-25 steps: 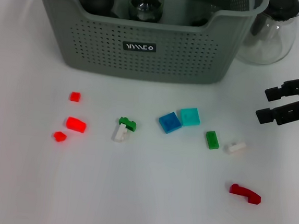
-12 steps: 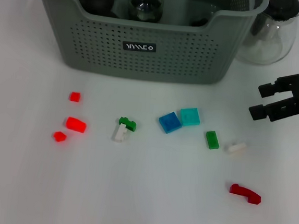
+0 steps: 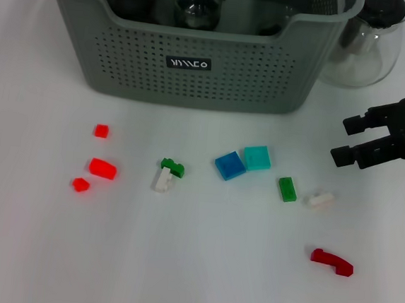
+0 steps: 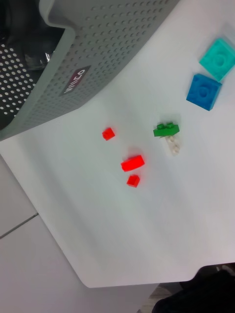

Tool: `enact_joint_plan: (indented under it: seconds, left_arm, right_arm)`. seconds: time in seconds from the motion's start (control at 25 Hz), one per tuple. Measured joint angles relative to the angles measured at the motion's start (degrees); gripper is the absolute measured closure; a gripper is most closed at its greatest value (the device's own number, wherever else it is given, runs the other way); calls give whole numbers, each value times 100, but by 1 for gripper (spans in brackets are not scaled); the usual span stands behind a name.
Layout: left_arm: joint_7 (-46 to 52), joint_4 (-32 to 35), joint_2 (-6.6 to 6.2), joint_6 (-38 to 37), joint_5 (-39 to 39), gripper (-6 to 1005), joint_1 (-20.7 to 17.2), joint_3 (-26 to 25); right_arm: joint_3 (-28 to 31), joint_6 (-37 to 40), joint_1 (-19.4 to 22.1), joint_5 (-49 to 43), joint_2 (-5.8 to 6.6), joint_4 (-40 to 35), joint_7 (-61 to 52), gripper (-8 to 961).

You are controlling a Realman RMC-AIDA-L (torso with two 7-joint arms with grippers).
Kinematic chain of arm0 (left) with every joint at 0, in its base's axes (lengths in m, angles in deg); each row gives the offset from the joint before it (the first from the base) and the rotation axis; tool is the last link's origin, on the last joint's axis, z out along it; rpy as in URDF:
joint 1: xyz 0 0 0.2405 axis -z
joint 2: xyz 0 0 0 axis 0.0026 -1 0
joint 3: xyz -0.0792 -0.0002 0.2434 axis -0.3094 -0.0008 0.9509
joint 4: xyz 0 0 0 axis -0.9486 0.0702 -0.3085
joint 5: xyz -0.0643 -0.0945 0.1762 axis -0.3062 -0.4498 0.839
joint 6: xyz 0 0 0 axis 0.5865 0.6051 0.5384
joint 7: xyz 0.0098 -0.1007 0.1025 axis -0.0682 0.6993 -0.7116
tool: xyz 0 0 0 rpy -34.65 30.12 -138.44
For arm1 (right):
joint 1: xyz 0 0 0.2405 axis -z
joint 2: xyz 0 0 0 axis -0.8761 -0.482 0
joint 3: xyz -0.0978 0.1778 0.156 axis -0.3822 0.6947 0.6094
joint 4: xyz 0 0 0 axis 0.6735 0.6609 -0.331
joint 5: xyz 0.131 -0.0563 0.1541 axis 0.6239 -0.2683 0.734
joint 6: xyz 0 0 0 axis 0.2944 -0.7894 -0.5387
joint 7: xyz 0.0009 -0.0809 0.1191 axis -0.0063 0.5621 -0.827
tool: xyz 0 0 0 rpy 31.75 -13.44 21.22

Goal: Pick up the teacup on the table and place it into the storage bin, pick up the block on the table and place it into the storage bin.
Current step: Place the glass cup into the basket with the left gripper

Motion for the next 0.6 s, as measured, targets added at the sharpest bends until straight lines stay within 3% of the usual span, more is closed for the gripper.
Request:
enact_joint_plan:
  seconds: [0.6]
  left_arm:
    - [294,-493,-33,431,75,941,-43,-45]
  right_arm:
    - [-149,26,-12,-93,-16,20,3,44]
